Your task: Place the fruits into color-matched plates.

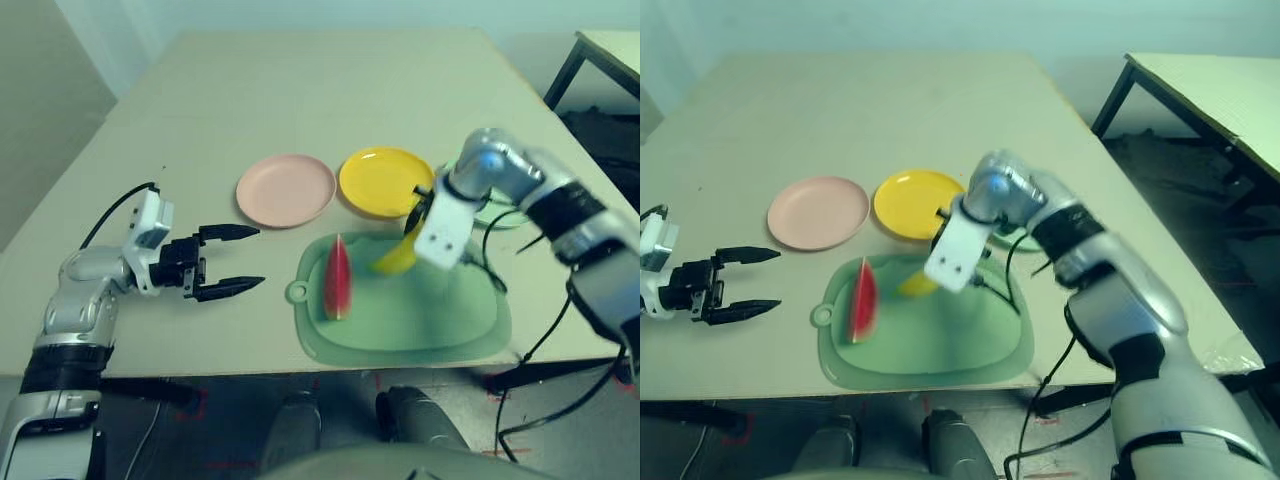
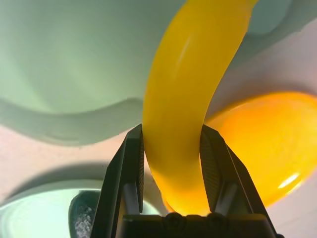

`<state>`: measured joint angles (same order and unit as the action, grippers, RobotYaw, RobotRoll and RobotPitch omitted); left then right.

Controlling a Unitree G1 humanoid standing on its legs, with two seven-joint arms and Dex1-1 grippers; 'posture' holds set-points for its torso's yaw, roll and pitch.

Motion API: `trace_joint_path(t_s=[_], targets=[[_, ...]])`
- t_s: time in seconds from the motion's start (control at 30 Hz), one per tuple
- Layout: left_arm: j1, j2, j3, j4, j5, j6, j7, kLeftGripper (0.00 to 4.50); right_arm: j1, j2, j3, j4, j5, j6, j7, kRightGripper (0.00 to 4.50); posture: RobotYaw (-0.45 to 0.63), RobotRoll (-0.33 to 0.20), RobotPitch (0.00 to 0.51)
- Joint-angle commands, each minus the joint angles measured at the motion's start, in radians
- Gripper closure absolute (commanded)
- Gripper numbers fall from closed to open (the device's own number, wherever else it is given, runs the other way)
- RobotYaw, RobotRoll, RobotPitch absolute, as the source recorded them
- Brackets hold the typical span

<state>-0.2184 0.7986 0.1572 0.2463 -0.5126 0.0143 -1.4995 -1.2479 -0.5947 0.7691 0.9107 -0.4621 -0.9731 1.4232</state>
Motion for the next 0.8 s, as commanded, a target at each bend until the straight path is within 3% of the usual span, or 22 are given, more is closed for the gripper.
trace_joint_path(t_s=[0.03,0.27,0.8], targets=[[0.008,0.006,0.010,-0.015,0.001,0.001,0.001,0.00,-0.039,-0.004,0.018,0.084,-0.053,-0.081,-0.015,2.89,-0.05,0.000,0.085],[0.017,0.001,0.015,-0.014,0.001,-0.007,0.009,0.00,-0.124,0.129,-0.085,0.272,-0.048,0.114,-0.176,2.89,-0.06,0.000,0.085],[0.028,0.008,0.035,-0.005,-0.001,-0.009,0.012,0.00,-0.144,0.230,-0.166,0.405,-0.086,0.433,-0.437,2.89,-0.04,0.000,0.098]])
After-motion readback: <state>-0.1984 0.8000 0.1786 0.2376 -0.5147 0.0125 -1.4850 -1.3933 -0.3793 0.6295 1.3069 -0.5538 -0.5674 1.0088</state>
